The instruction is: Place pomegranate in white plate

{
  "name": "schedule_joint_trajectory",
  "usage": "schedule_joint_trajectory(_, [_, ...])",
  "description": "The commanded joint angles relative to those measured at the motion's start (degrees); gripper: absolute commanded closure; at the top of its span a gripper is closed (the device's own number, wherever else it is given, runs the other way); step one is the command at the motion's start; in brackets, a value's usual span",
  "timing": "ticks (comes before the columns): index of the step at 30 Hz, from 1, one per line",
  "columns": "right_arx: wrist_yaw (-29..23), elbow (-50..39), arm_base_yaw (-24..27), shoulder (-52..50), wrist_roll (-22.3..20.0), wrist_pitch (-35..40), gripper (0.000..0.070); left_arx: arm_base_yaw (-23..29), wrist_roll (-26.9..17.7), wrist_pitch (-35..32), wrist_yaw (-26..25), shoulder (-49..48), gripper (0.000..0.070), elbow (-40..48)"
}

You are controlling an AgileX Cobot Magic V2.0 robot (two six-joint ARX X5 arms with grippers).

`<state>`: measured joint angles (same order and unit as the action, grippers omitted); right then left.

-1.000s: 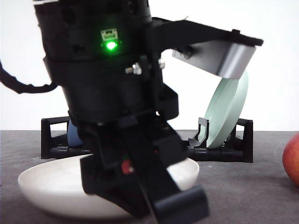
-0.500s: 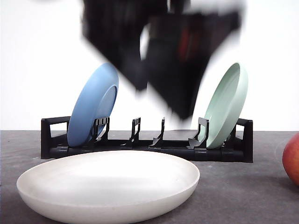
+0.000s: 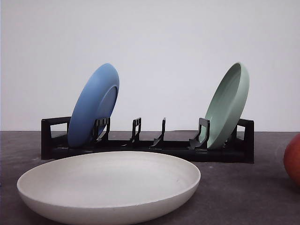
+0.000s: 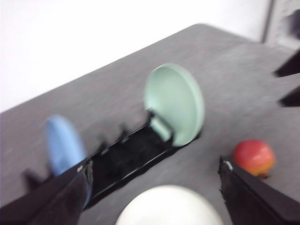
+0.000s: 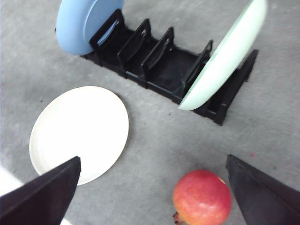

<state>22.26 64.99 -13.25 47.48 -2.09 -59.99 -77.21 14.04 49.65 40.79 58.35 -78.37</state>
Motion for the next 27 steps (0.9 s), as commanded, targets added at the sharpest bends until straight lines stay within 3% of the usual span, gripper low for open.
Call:
schedule_joint_trajectory(1, [-0.2, 1.0, -0.6, 0.9, 0.6, 0.1, 0.0070, -0.6, 5.3, 3.0, 1.7, -1.6, 0.0180, -0.7])
schedule_joint_trajectory(10, [-8.3, 0.9, -1.7, 4.6, 0.6, -3.8, 0.0069, -0.6, 12.6, 11.2, 5.8, -14.3, 0.0182, -0.6])
schedule_joint_trajectory(19, [-10.5, -3.2, -1.7, 11.2, 3.5, -4.1, 0.0069, -0.6, 12.1, 11.4, 5.1, -19.1, 0.0184, -0.7])
schedule_joint_trajectory(27, [-10.5, -16.6, -1.7, 14.7, 9.9, 5.6, 0.0014, -0.6, 10.7, 12.4, 5.1, -16.8, 0.0184, -0.7])
